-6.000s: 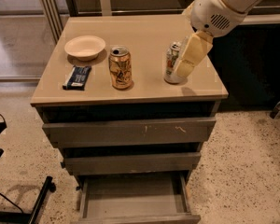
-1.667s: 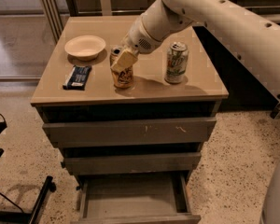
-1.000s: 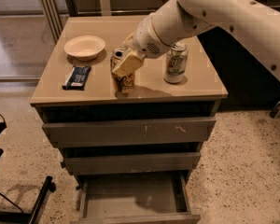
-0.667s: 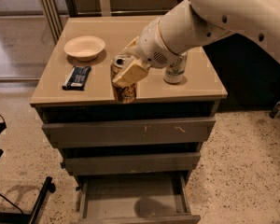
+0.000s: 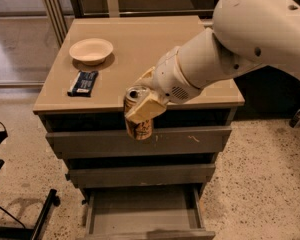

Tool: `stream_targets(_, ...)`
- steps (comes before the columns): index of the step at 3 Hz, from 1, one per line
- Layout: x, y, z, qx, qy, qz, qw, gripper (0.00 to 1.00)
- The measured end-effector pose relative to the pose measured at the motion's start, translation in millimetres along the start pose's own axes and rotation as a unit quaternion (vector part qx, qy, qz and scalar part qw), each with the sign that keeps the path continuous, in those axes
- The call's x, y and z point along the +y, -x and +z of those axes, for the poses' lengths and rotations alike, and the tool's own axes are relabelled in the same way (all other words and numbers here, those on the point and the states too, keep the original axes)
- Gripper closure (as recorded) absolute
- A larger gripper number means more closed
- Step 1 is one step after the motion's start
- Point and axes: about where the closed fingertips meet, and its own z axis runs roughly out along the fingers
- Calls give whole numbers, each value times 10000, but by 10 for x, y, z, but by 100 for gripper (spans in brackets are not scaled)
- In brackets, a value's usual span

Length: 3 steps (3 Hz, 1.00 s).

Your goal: Place orange can into bottom drawer

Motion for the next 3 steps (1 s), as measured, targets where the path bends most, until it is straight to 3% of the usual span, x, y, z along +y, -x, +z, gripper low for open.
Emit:
stream_targets(1, 0, 0, 0, 0, 0, 0, 10000, 100)
stream_targets(2, 206, -225, 183, 4, 37, 46, 10000, 100)
stream_targets(3, 701, -854, 808, -248, 18, 84, 9997, 100)
